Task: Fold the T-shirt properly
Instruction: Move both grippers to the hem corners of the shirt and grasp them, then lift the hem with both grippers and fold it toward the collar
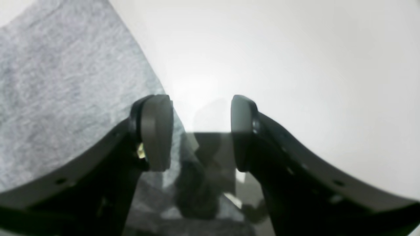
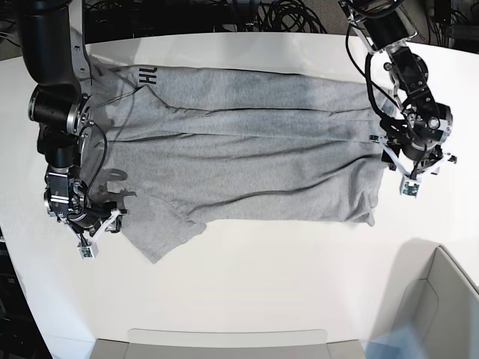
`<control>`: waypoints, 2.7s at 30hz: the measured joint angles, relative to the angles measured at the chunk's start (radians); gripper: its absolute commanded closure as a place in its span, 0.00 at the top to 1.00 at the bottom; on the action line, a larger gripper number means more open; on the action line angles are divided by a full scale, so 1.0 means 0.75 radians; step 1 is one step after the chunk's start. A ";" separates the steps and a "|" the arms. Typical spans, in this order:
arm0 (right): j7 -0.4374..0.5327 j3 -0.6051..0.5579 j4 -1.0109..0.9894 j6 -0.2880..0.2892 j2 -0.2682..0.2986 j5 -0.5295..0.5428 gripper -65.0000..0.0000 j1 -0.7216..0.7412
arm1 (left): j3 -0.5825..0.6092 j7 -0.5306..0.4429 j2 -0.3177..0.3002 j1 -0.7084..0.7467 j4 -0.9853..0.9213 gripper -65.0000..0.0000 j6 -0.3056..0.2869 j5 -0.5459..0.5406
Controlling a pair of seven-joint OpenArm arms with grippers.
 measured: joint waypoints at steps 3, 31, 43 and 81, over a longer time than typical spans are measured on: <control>0.020 -0.076 -0.003 -0.023 -0.019 0.018 0.45 -0.001 | -0.001 -0.001 0.001 -0.001 0.000 0.48 0.000 -0.001; -0.023 -0.215 0.024 0.116 -0.136 0.067 0.12 -0.013 | 0.001 -0.025 -0.017 -0.382 -0.452 0.58 0.005 0.001; -0.038 -0.214 0.030 0.116 -0.138 0.071 0.12 -0.019 | 0.004 -0.030 -0.061 -0.638 -0.829 0.58 0.009 -0.001; -0.447 -0.216 0.564 0.004 -0.214 0.168 0.00 -0.115 | -0.055 -0.229 -0.107 -0.671 -0.891 0.00 0.009 0.001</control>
